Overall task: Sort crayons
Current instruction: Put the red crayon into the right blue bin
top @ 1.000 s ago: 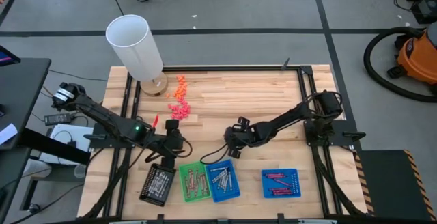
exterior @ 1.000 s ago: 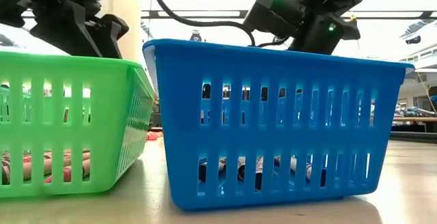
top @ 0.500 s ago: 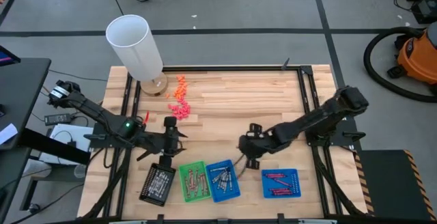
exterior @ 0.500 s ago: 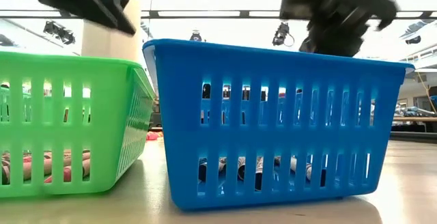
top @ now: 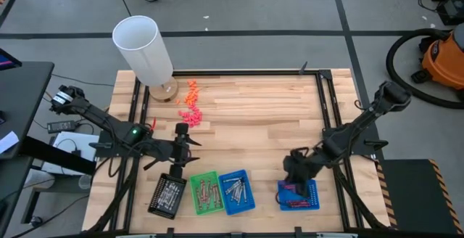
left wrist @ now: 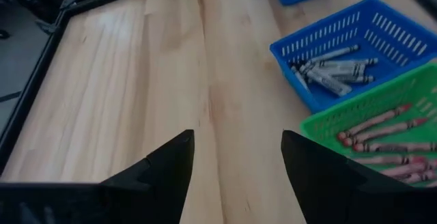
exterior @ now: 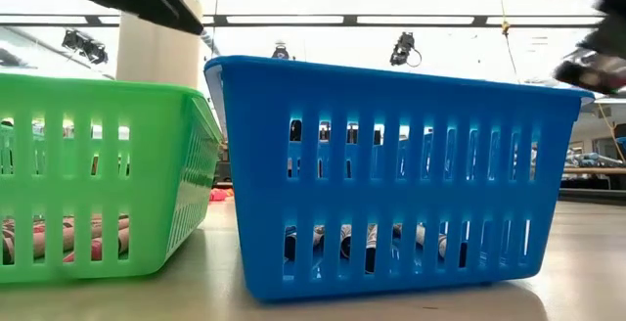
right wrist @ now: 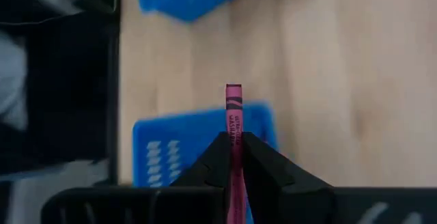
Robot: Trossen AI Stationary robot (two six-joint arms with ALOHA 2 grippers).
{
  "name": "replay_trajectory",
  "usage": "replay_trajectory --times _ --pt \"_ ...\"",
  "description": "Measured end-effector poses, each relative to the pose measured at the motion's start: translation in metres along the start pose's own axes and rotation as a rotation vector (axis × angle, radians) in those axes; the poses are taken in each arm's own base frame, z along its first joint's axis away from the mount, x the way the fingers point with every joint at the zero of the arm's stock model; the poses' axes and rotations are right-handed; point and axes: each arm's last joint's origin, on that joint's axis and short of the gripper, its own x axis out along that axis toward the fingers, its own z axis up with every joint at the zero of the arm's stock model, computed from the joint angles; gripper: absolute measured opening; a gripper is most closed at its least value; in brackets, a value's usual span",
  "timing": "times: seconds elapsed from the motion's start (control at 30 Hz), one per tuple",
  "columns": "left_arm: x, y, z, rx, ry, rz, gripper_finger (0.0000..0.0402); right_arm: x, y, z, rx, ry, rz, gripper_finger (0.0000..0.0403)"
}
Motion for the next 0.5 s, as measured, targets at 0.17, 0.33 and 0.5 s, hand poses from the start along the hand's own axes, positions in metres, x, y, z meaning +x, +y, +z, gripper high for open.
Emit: replay_trajectory --times 0.17,0.33,0.5 --pt "0.006 -0.003 -0.006 -0.036 -0.065 -0.001 0.0231 0.011 -0.002 -0.03 0.099 0.06 0.107 0.0039" --pt "0.011 -0.003 -0.019 -0.05 -0.068 0.008 0.0231 0.015 -0.005 -0.041 0.136 0.039 0.117 0.0051" --pt "-0.001 0.008 -0.015 -0.072 -0.12 0.032 0.0231 0.012 -0.008 -0.04 0.129 0.023 0.095 0.009"
